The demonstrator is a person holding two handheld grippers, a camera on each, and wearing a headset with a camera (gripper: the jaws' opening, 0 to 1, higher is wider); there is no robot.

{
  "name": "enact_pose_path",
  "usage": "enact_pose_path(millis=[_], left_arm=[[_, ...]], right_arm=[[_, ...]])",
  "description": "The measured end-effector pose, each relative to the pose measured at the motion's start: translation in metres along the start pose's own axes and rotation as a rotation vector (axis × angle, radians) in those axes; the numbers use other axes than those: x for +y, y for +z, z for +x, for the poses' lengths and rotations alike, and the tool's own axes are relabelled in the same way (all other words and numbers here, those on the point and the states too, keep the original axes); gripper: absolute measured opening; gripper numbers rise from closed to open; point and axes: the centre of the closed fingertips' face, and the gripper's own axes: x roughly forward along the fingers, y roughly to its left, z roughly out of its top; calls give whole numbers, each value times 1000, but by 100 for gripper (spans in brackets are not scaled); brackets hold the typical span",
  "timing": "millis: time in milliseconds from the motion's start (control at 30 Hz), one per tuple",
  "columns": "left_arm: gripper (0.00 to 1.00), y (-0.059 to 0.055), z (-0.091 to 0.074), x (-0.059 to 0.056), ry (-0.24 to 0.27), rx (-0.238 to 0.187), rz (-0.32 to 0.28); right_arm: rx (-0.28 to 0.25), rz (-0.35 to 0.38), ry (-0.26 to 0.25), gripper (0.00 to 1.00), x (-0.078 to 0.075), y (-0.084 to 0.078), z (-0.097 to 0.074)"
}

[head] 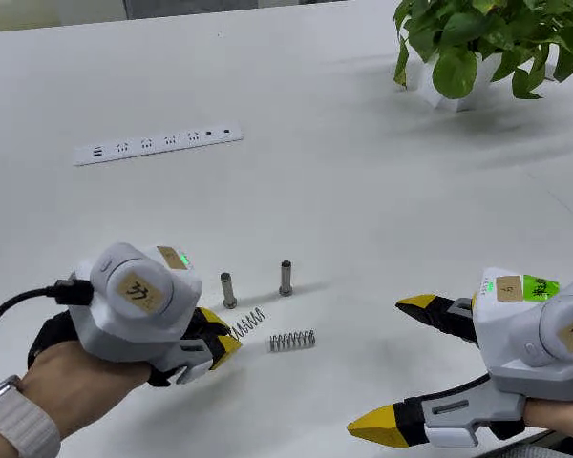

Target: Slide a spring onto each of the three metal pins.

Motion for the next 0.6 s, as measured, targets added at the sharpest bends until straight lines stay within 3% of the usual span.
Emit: enact_pose_path(millis=[300,600], left_arm=[[10,0,-22,-17,35,-123,-40],[10,-11,-45,-33,66,-188,-80]], right_arm=[[-14,-21,52,92,12,16,8],[-2,-73,117,91,31,28,18]])
